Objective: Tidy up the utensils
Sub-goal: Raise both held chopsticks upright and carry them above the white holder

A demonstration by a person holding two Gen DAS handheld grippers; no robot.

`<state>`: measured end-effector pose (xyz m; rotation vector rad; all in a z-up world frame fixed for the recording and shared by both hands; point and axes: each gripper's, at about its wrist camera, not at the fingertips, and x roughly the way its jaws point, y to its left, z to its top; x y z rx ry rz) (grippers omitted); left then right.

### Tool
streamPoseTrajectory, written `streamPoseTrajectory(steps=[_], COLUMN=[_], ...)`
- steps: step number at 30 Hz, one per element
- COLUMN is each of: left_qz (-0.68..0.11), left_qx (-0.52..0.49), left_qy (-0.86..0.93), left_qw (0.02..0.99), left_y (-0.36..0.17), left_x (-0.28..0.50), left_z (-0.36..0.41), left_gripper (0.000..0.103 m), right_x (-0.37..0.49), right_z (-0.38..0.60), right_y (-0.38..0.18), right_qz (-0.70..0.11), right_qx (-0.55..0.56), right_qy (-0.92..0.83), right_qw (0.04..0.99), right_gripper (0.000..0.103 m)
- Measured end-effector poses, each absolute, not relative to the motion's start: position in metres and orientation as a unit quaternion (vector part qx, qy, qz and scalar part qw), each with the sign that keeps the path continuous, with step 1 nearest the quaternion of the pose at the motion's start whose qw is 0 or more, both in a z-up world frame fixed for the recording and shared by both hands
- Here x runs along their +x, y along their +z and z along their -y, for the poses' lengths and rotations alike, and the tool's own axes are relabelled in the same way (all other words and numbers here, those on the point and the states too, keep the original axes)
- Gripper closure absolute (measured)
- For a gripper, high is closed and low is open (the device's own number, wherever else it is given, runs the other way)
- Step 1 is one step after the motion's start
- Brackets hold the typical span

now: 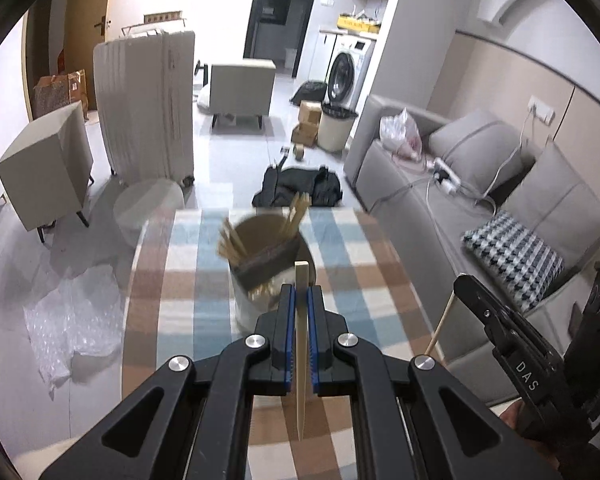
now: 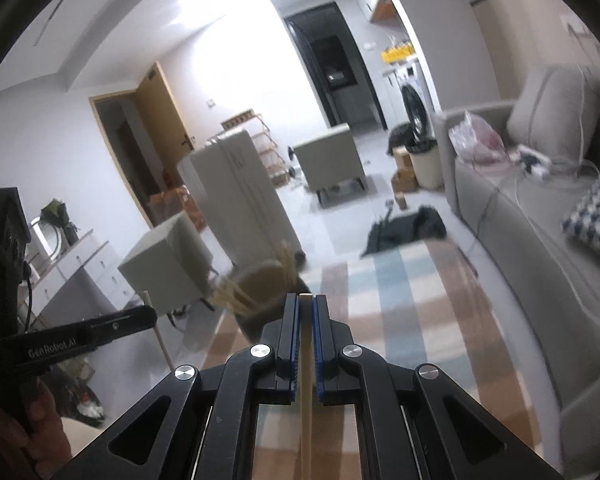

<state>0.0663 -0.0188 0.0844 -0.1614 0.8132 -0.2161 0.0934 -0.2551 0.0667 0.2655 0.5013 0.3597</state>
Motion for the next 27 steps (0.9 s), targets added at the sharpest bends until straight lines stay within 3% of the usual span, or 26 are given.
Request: streamPoseTrajectory(steps=[15, 27], left_qz=[-0.335, -0.279], left_qx=[-0.131, -0.156], left_qy=[-0.092, -0.087], left_qw=[0.929, 0.944], left_y=[0.133, 0.107], left_x=[0.151, 0.198], left_z=[-0.032, -0.044], left_gripper=[0.102, 0.102], right_x=[0.191, 0.278], right_z=[0.199, 0.170], right_y=[0.149, 0.109], right_qz=[-0.162, -0.176], right_qx=[0.108, 0.149], right_qy=[0.215, 0.196], right_qw=[0.957, 0.953], right_gripper=[0.098, 0.098])
